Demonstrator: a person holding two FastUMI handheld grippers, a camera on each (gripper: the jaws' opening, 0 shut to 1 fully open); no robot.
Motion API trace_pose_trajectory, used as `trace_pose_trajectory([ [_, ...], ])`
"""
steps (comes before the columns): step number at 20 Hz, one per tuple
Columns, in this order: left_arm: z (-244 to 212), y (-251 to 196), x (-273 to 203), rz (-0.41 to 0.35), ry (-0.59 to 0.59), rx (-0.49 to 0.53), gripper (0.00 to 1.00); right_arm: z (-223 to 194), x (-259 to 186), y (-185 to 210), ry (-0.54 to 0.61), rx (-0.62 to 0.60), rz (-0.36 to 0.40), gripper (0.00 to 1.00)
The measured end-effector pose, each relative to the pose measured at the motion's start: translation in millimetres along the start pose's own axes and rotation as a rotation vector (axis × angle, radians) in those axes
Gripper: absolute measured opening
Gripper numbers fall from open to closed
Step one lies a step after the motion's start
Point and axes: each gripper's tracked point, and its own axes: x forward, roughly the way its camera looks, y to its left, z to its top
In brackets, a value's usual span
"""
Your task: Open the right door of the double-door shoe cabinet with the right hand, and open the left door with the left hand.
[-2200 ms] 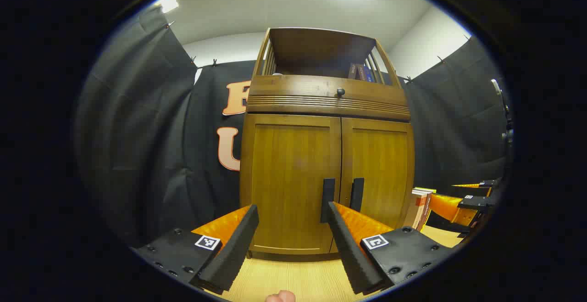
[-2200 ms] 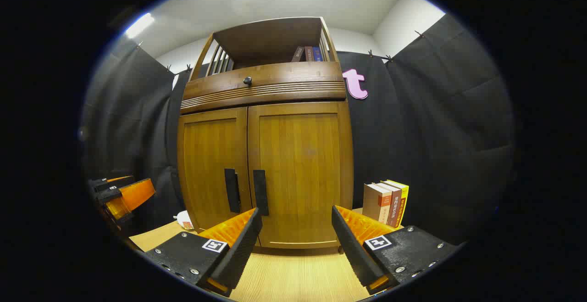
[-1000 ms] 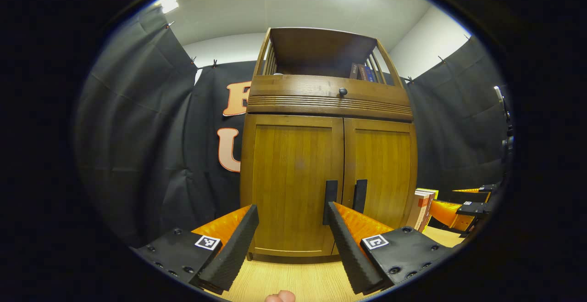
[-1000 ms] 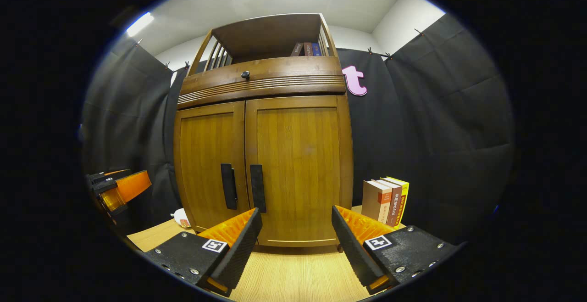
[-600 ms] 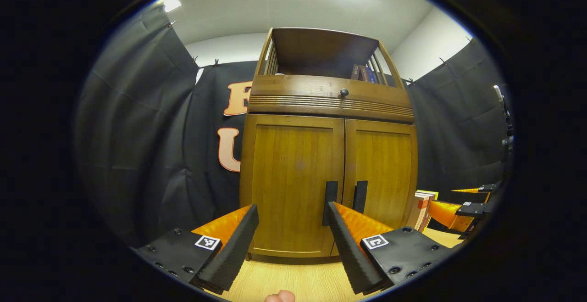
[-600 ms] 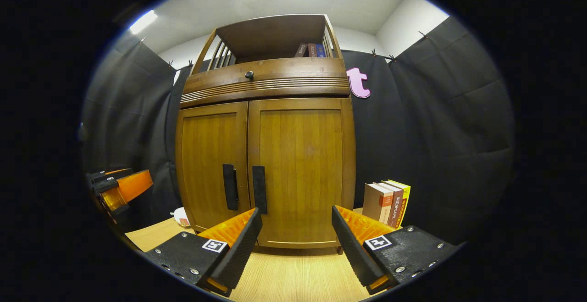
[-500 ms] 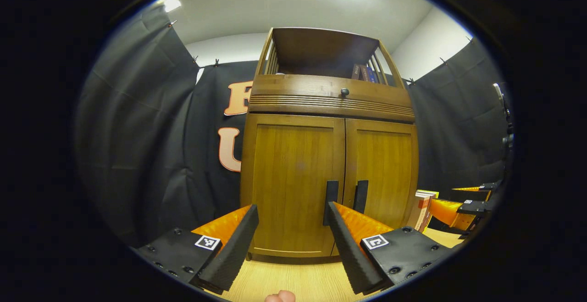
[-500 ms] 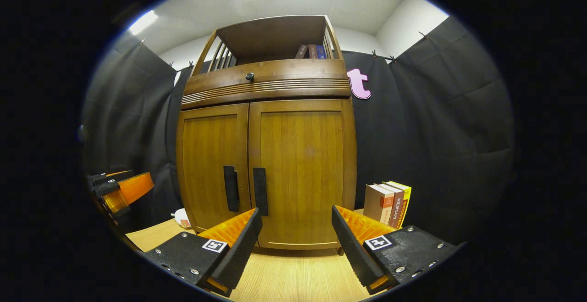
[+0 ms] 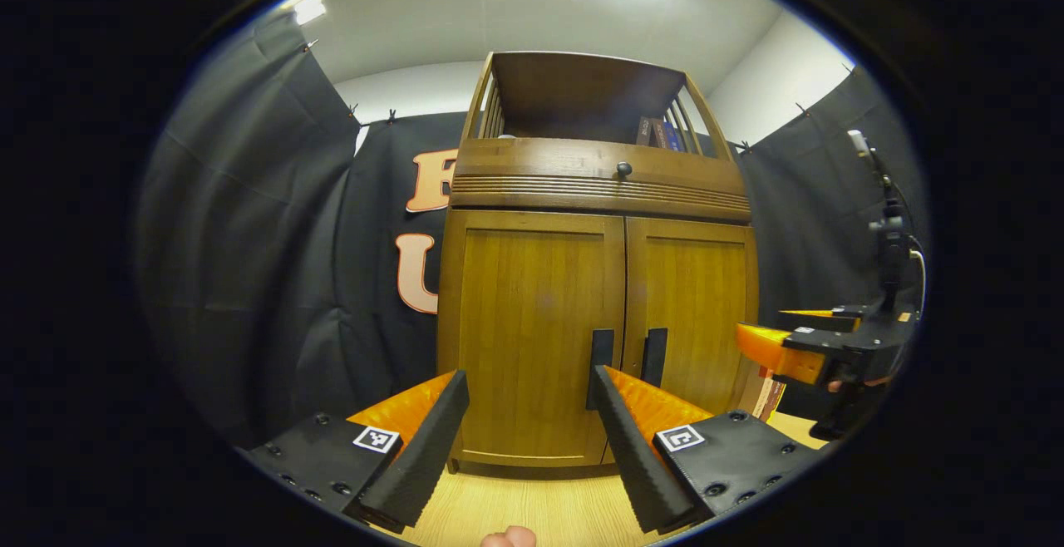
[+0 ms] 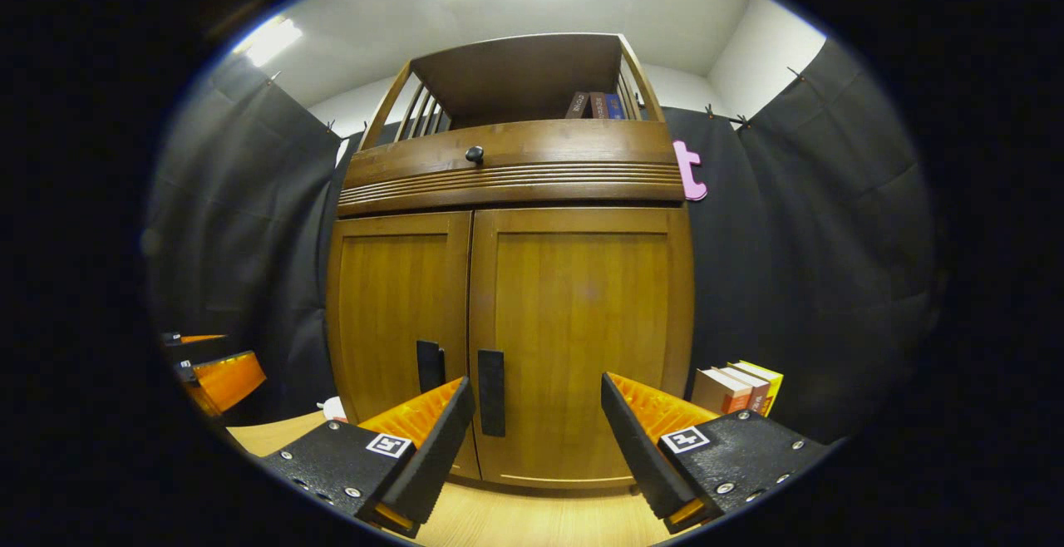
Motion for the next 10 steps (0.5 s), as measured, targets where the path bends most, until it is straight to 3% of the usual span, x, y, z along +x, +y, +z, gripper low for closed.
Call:
trace_pose_trajectory([
  [5, 1, -1, -3, 0.007, -0.009, -0.004, 0.93, -27, 71, 16, 0.054, 0.042, 0.035, 0.93],
  [8, 2, 3, -4, 0.017, -0.011, 0.006, 0.93, -52, 98, 19, 0.106, 0.057, 0.024, 0.97],
  [9, 2, 5, -5, 0.023, -0.012, 0.008, 0.93, -58, 106, 20, 0.112, 0.062, 0.02, 0.93],
  [10, 3, 7, -5, 0.03, -0.014, 0.01, 0.96, -63, 115, 23, 0.12, 0.063, 0.021, 0.97],
])
